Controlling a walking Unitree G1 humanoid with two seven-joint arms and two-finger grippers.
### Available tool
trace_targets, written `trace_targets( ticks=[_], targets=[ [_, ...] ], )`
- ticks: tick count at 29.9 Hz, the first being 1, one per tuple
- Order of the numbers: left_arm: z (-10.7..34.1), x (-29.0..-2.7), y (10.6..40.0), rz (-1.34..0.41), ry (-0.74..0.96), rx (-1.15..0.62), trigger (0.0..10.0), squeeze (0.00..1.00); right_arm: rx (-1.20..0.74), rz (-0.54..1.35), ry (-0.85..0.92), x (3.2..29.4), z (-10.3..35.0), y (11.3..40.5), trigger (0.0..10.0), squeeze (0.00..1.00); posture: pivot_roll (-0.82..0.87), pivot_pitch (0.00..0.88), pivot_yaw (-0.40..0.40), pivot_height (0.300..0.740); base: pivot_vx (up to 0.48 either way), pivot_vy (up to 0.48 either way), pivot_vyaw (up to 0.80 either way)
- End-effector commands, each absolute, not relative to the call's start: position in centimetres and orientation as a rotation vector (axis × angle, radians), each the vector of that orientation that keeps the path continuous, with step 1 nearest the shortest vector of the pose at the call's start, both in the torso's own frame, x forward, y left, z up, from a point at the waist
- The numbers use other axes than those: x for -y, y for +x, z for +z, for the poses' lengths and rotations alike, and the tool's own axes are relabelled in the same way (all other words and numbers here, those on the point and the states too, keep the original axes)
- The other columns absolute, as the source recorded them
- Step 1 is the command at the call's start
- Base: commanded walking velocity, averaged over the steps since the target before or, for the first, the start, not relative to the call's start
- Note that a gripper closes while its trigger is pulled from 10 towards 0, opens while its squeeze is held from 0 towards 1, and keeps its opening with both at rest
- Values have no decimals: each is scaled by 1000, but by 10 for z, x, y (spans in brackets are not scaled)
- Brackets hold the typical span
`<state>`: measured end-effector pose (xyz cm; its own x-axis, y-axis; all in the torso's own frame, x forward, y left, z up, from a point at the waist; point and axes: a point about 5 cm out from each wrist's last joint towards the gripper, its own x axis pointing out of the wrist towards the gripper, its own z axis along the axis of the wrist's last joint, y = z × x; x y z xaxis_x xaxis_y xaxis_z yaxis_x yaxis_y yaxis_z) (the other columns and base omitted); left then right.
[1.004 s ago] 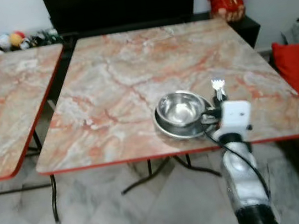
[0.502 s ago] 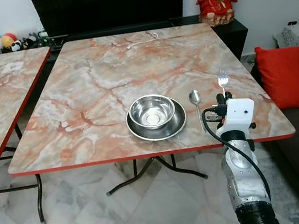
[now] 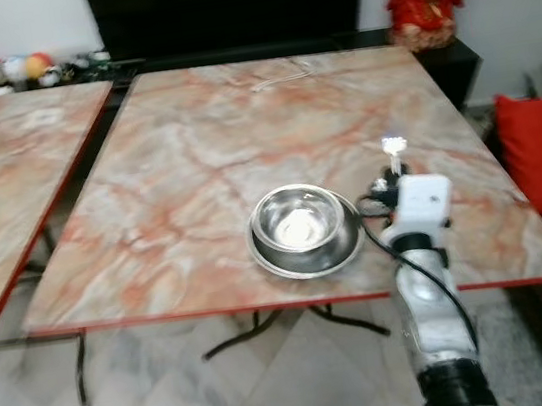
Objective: Setting the table
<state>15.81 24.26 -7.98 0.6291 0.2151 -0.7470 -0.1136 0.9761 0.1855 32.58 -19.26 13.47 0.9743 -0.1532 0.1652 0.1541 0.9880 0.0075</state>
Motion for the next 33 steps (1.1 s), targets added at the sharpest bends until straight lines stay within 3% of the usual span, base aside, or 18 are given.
trace_targets(
  ticks=[1,6,18,25,33],
  targets=[
    [-83,-235,156,173,107,-890,10000,0,156,-191,7,202,133,324,10000,0,-18,0,-3,740,0,0,0],
    [-83,-234,157,174,99,-889,10000,0,150,-216,18,211,136,326,10000,0,-20,0,-4,740,0,0,0],
    [-83,-232,159,167,100,-891,10000,0,-116,-302,-63,247,123,332,10000,0,-28,0,-6,740,0,0,0],
    [-82,-231,162,158,103,-890,10000,0,-296,-176,22,237,101,336,10000,0,-39,0,3,740,0,0,0],
    [-81,-232,164,159,102,-887,10000,0,-359,-176,25,234,93,346,10000,0,-31,0,7,740,0,0,0]
  ],
)
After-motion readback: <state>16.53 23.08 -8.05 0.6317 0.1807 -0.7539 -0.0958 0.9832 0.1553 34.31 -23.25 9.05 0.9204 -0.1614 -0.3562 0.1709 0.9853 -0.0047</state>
